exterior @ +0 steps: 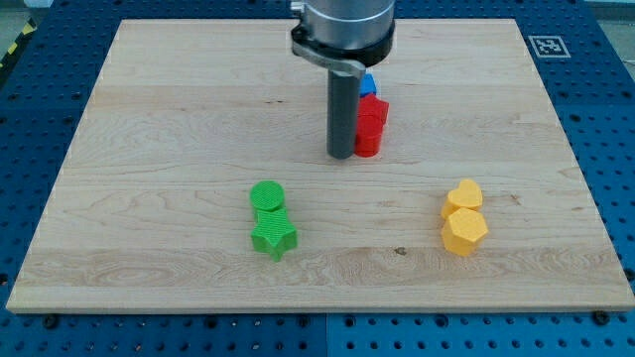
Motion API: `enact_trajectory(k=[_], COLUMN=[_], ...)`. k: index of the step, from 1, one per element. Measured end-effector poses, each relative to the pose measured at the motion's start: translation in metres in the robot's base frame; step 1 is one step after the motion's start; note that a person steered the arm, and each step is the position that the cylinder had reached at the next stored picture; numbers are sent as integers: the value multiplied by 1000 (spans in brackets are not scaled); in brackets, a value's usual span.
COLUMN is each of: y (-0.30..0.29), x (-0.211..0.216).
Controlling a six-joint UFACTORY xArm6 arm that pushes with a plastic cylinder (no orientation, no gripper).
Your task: Push the red star a bit right
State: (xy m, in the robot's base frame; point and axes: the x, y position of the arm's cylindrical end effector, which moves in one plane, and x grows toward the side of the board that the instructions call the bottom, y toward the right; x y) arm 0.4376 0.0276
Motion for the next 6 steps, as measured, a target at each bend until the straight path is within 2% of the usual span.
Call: enact_trajectory(k=[2,4,6], y=[-27,-1,-1], x=[-52,-53,-53])
